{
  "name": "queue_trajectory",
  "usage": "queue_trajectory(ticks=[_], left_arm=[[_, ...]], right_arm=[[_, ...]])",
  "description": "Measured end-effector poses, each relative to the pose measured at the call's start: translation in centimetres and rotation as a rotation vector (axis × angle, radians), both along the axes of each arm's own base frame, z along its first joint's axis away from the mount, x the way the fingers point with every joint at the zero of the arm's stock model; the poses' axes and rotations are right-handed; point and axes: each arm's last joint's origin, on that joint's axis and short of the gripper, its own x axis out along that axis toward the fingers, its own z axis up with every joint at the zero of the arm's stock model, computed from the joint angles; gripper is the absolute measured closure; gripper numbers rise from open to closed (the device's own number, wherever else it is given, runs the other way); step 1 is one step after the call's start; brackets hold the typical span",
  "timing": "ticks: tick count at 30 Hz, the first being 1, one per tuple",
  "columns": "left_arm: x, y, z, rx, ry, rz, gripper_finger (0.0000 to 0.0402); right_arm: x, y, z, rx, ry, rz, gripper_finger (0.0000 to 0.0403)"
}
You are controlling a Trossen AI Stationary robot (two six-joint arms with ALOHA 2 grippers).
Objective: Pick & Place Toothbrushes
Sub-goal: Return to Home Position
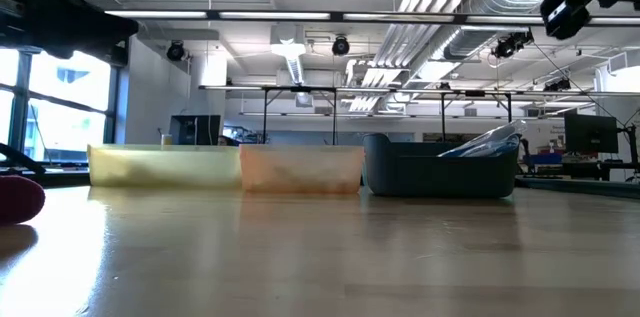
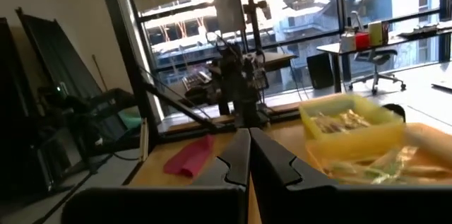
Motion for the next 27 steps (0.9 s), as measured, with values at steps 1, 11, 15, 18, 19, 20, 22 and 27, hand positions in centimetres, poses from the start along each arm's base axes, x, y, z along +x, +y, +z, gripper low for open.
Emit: queue_trajectory(ticks=[1, 11, 15, 18, 19, 20, 22, 27], left_arm=[[0.0, 0.0, 0.0, 0.0, 0.0, 0.0, 0.0402], [0.0, 0.0, 0.0, 0.0, 0.0, 0.0, 0.0402], [0.0, 0.0, 0.0, 0.0, 0.0, -0.001, 0.0401], [0.0, 0.0, 0.0, 0.0, 0.0, -0.001, 0.0401], [0.0, 0.0, 0.0, 0.0, 0.0, -0.001, 0.0402], [0.0, 0.0, 0.0, 0.0, 0.0, -0.002, 0.0402], [0.0, 0.0, 0.0, 0.0, 0.0, -0.002, 0.0402], [0.0, 0.0, 0.0, 0.0, 0.0, -0.002, 0.0402]], right_arm=[[0.3, 0.0, -0.6, 0.001, 0.008, 0.0, 0.0401], [1.9, 0.2, -4.6, 0.019, 0.059, 0.006, 0.0401], [2.4, 0.2, -6.2, 0.019, 0.063, 0.006, 0.0401], [2.7, 0.3, -7.3, 0.013, 0.072, 0.007, 0.0401], [2.7, 0.3, -7.4, 0.01, 0.082, 0.007, 0.0401], [2.8, 0.3, -7.4, 0.01, 0.089, 0.008, 0.0401], [2.8, 0.3, -7.5, 0.008, 0.097, 0.009, 0.0401], [2.8, 0.2, -7.5, -0.004, 0.095, -0.022, 0.0401]])
